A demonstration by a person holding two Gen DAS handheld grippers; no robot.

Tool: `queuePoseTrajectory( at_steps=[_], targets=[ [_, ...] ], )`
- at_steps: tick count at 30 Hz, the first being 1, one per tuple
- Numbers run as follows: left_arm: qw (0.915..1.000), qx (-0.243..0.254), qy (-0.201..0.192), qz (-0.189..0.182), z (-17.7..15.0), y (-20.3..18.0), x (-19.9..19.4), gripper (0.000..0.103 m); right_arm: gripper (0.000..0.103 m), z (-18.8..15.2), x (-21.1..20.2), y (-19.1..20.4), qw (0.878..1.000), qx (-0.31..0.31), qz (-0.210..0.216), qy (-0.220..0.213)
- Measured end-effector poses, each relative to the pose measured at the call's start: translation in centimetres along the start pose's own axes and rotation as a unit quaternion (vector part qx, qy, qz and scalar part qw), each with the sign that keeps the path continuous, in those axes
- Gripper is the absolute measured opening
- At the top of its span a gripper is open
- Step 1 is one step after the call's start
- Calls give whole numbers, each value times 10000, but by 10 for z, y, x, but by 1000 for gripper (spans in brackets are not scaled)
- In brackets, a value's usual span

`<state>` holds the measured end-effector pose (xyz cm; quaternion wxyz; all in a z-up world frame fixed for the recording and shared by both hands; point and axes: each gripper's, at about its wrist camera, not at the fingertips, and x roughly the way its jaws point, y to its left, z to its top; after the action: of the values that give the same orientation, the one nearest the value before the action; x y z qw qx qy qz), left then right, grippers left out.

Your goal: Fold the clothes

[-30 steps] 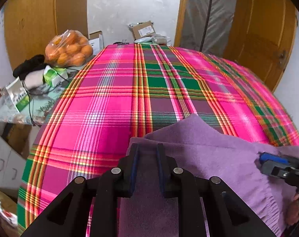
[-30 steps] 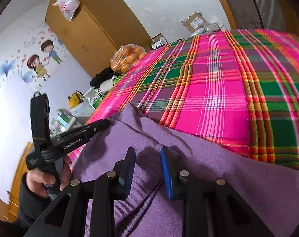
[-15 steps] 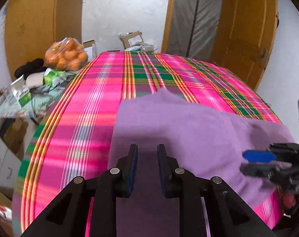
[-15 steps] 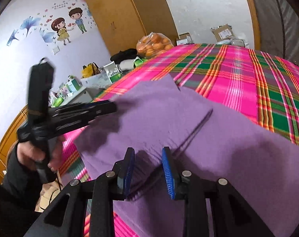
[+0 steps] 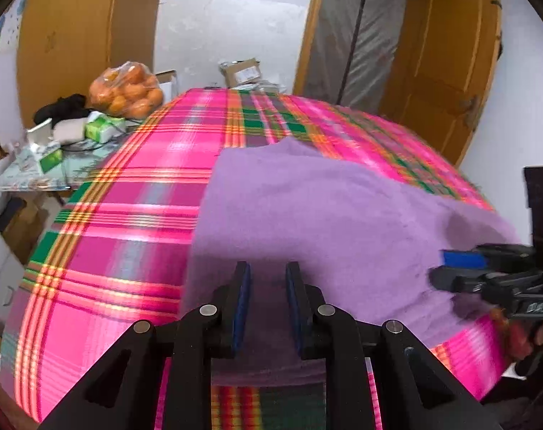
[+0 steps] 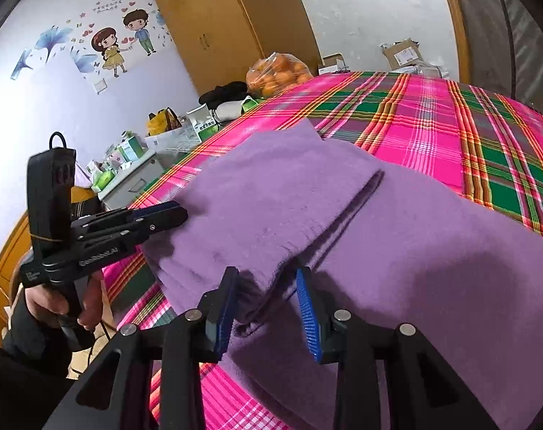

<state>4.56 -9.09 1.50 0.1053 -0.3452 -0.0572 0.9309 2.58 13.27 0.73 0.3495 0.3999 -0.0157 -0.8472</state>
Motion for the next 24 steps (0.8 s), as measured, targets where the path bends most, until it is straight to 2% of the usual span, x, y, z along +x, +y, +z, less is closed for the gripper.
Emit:
queuePoseTrajectory(
  at_steps=[6,11,17,20,24],
  targets=[
    [9992,246,-114,-300,7,-25,0,21,34,-2,-8,-9,9998,158,-6,-97],
    [9988,353,52,-330,5,-37,15,21,34,-9,-21,-27,9986,389,-331,-138],
    [9986,253,181,-423,5,-32,22,21,32,-23,-40,-55,9955,793,-437,-266],
    [9986,303,211,-374,3,-34,23,21,32,-26,-46,-61,9947,892,-416,-313],
    [9977,639,218,-73,1,-45,22,22,32,-27,-50,-62,9940,912,-486,-353]
  ],
)
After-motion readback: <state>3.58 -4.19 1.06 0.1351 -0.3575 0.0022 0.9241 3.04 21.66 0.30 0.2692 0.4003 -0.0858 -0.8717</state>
